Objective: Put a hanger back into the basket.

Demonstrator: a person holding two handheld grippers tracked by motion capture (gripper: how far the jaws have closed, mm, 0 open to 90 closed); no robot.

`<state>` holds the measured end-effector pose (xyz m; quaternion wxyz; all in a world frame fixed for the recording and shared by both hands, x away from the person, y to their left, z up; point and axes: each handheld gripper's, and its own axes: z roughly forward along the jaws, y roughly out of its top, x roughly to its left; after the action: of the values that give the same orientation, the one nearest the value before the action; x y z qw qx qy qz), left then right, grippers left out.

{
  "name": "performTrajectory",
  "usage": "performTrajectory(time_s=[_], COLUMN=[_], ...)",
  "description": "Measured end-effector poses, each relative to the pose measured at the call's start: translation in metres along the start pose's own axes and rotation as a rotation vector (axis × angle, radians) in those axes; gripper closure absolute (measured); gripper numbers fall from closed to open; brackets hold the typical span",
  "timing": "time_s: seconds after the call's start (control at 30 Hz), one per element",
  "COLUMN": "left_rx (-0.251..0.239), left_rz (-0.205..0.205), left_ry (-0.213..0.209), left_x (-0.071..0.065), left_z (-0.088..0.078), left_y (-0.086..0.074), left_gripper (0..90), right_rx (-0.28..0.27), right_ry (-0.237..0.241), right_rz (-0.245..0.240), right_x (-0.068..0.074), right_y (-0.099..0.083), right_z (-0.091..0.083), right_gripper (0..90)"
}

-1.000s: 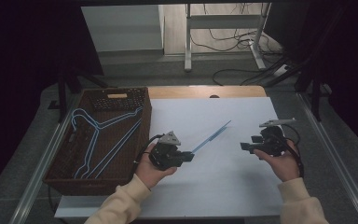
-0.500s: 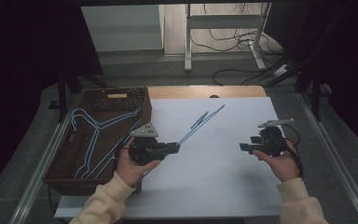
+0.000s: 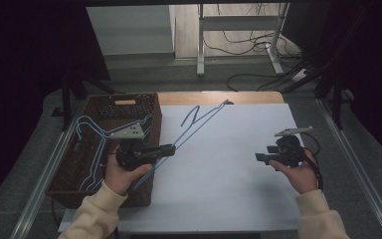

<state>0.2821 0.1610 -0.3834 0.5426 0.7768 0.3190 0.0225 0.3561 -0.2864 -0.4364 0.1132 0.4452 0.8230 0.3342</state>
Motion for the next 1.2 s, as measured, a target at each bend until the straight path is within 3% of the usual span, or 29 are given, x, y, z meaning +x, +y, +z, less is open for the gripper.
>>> performTrajectory(time_s=[0.43,0.67,0.97,1.2], left_rx=[-0.083,-0.095,-0.11,-0.106], left_rz=[-0.034,-0.052,-0.078,-0.097], left_ry=[0.03,0.058,0.094,0.118], left_x=[0.016,0.025,0.038,0.049], left_z=[-0.039,-0.05,-0.065,-0.073], left_y=[0.002,0.001,-0.004,-0.009], left_gripper=[86.4,86.4,86.5,86.4], right_rx=[0.008,0.011,0.014,0.013], right_ry=[0.01,0.012,0.003,0.014], right_rz=[-0.019,-0.057,-0.049,-0.077], right_x=[0.003,0.007,0.006,0.009], right_y=[0.0,-0.001,-0.002,-0.004], right_z=[0.003,0.007,0.007,0.013], right_gripper=[37.2,33.6,32.6,29.0])
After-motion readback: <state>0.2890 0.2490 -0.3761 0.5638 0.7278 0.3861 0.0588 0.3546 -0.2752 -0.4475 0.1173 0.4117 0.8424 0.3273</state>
